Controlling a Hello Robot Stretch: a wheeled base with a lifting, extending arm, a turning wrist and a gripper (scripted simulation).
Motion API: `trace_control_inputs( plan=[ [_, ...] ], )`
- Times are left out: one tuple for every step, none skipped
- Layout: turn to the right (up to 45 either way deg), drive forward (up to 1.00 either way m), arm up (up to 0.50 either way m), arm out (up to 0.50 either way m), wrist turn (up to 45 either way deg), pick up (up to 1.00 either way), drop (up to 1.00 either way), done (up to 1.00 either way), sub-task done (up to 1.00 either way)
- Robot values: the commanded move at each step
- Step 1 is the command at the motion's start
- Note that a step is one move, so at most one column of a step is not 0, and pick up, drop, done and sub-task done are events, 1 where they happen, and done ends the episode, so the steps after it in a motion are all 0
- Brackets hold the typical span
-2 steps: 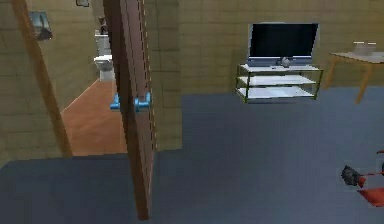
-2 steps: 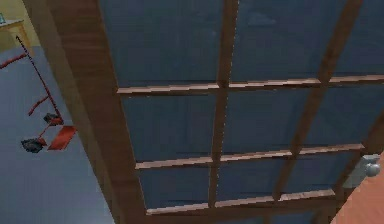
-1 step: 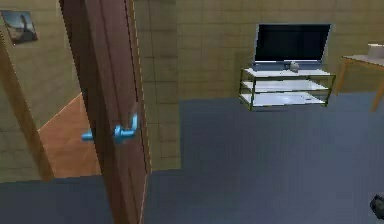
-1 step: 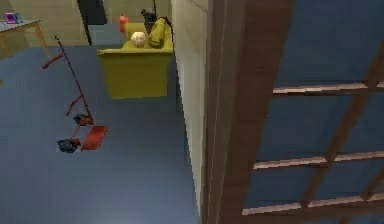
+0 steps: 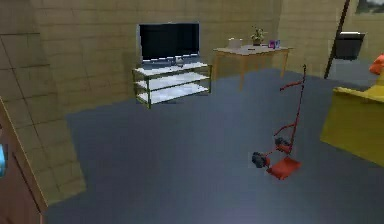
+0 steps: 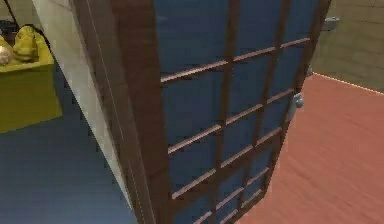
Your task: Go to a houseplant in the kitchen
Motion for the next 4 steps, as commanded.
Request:
trace_control_inputs(
  plan=[
    [0.0,1.00,0.00,0.00,0.0,0.00,0.00,0.00,0.00],
    [3.0,0.00,0.00,0.00,0.0,0.00,0.00,0.00,0.00],
    [0.0,0.50,0.00,0.00,0.0,0.00,0.00,0.00,0.00],
    [24.0,0.00,0.00,0.00,0.0,0.00,0.00,0.00,0.00]
  ],
)
